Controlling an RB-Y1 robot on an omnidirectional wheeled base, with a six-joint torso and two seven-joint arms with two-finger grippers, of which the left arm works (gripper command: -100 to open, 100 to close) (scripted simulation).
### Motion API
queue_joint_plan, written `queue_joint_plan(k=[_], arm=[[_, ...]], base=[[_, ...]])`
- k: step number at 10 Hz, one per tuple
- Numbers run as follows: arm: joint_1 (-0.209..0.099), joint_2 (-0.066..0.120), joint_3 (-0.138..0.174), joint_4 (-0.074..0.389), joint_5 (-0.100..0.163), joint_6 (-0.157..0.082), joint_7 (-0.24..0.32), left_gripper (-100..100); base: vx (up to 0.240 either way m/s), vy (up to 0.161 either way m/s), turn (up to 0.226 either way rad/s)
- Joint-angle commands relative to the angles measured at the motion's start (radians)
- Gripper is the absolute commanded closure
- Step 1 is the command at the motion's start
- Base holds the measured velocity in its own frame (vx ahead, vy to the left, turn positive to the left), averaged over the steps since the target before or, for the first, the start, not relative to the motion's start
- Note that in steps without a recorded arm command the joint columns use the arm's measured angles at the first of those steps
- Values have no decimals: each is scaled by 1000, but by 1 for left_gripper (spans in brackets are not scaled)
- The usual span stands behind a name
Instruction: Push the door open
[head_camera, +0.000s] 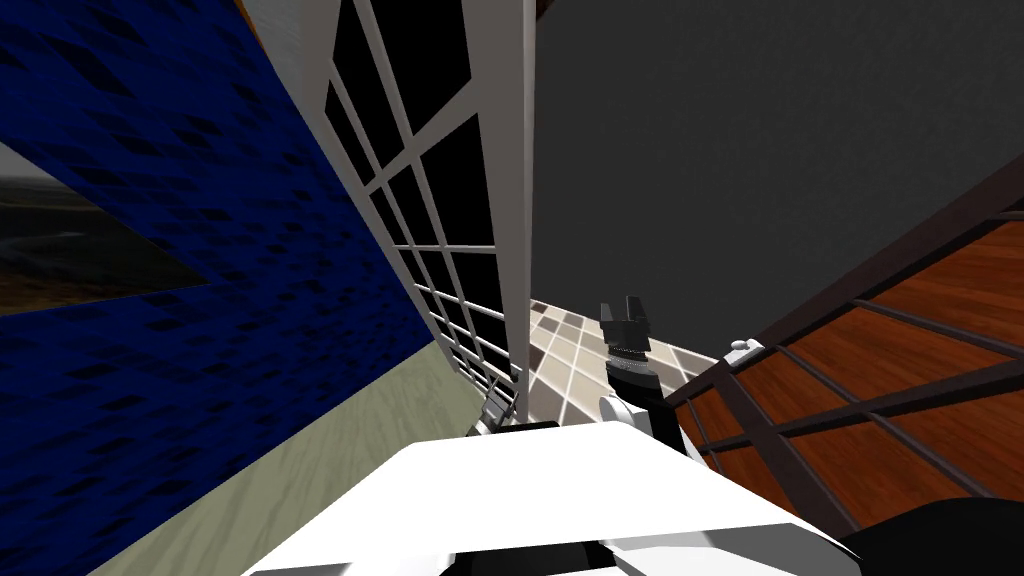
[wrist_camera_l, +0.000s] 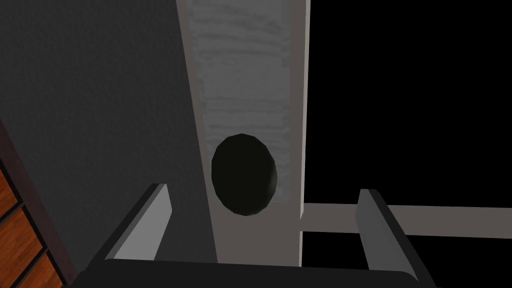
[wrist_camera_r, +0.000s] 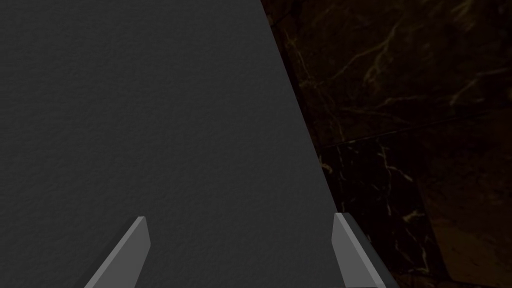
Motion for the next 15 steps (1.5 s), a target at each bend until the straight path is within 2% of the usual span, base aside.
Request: queue_joint_plan(k=[1,2,3,4,9,10,11,12,13,14,15], arm=[[-10,-21,-1,-4,1,15,6,-100],[-14,-35,-1,-5,2,20,7,-100],[-11,-27,0,-3,2,14,5,-100],[-11,-27,0,-3,2,14,5,100],[-11,-27,0,-3,2,14,5,100],[-3,7,7,-3,9,6,0,-100],[13,5,21,-5,22,-10,-9,-100],[21,-23,28,-6,28,-17,-14,-100],[24,-42,31,-6,31,-21,-16,-100],[18,-30,30,1,30,-20,-15,-100],[10,0,33,5,33,-18,-17,-100]], base=[[117,-106,14],[140,-88,-34],[63,-38,-2],[-11,3,7],[-13,9,-1],[-69,0,86],[-193,-26,197],[-242,-14,215],[-182,8,70],[-71,4,-2],[80,-88,-35]])
